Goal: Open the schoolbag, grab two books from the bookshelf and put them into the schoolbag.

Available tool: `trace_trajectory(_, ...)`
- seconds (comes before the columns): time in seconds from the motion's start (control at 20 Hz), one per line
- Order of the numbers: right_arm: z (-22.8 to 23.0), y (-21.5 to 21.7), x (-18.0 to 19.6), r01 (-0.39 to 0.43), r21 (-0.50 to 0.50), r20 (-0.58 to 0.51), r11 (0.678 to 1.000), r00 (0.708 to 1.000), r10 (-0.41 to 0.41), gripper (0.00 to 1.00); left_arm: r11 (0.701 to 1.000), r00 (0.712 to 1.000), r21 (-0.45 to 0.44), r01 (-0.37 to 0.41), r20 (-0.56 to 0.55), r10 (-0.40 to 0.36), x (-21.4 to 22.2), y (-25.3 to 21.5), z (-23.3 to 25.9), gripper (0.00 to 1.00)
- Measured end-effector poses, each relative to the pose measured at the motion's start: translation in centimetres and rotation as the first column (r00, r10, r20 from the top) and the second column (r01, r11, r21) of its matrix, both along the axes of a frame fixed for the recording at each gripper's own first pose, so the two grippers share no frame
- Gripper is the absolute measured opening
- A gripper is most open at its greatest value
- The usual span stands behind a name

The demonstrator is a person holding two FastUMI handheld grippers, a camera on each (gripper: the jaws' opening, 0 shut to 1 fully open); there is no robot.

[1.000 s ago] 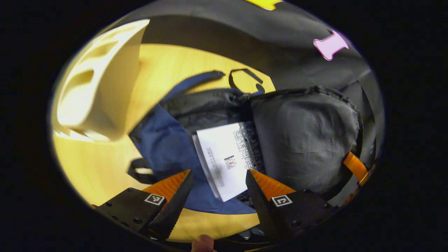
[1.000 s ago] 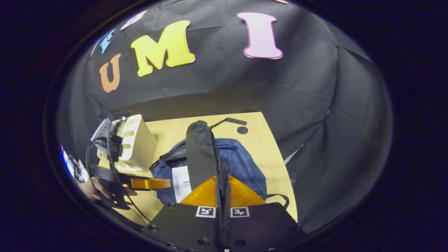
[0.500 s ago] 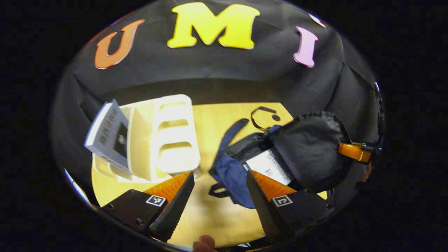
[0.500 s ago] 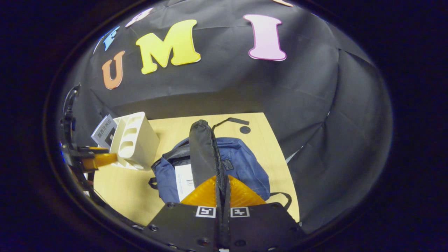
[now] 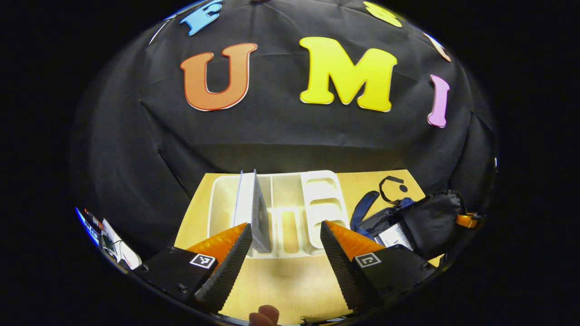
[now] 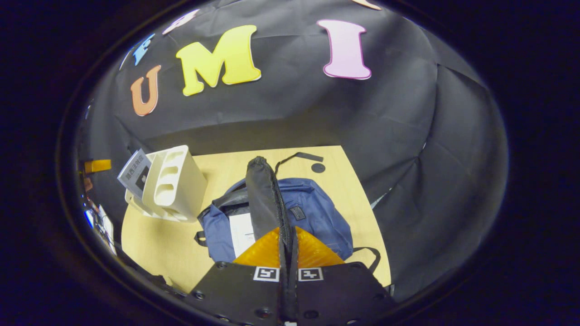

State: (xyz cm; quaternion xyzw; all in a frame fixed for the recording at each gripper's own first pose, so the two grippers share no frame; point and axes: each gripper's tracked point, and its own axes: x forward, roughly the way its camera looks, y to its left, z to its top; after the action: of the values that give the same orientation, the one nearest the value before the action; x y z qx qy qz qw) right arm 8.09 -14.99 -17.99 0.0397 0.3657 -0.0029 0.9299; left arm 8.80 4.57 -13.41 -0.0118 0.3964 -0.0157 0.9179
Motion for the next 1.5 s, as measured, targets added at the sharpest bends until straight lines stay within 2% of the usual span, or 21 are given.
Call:
trace_trajectory(0.1, 0.1, 0.4, 0.0, 0.000, -0.001, -0.004, 1.000, 1.000, 0.000, 0.01, 1.000, 0.999, -0.022, -0.011, -0.045, 0.010, 1.1, 1.7, -0.8, 0.96)
trace_trajectory(0.15, 0.2, 0.5, 0.0, 0.002, -0.006, -0.004, 1.000, 1.000, -0.002, 0.01, 0.998, 0.996, -0.059, -0.013, -0.089, 0.008, 1.6, 2.1, -1.3, 1.00)
trace_trajectory(0.2, 0.3, 0.7, -0.1, 0.002, -0.007, -0.004, 1.000, 1.000, -0.002, 0.01, 0.997, 0.993, -0.079, -0.020, -0.121, 0.011, 2.1, 2.6, -1.6, 0.97)
trace_trajectory(0.45, 0.0, 0.9, -0.3, 0.016, -0.005, -0.014, 1.000, 1.000, -0.016, 0.01, 0.999, 0.971, -0.054, 0.005, -0.239, -0.018, 5.1, 5.1, -3.4, 0.98)
trace_trajectory(0.65, -0.2, 0.9, -0.3, 0.037, 0.010, -0.023, 0.999, 0.999, -0.037, 0.01, 0.997, 0.929, -0.079, 0.002, -0.369, -0.031, 5.7, 5.6, -6.3, 0.98)
trace_trajectory(0.7, -0.3, 0.8, -0.3, 0.041, 0.012, -0.026, 0.999, 0.999, -0.041, 0.01, 0.997, 0.906, -0.076, 0.009, -0.420, -0.040, 6.1, 5.8, -7.8, 0.98)
trace_trajectory(0.9, -0.6, 1.1, -0.1, 0.047, 0.013, -0.036, 0.999, 0.998, -0.046, 0.01, 0.996, 0.851, -0.083, 0.013, -0.523, -0.054, 6.2, 5.6, -10.4, 0.98)
trace_trajectory(1.25, -1.1, 0.9, 0.2, 0.050, 0.002, -0.050, 0.999, 0.998, -0.050, 0.01, 0.997, 0.774, -0.071, 0.002, -0.631, -0.046, 5.6, 6.0, -13.1, 0.98)
trace_trajectory(1.35, -1.2, 0.8, 0.2, 0.052, 0.004, -0.053, 0.999, 0.997, -0.052, 0.01, 0.998, 0.765, -0.059, 0.001, -0.643, -0.039, 5.7, 6.1, -13.4, 0.94)
trace_trajectory(1.5, -1.3, 0.6, 0.2, 0.050, 0.001, -0.052, 0.999, 0.997, -0.050, 0.01, 1.000, 0.747, -0.027, 0.001, -0.665, -0.019, 5.5, 6.6, -13.7, 0.82)
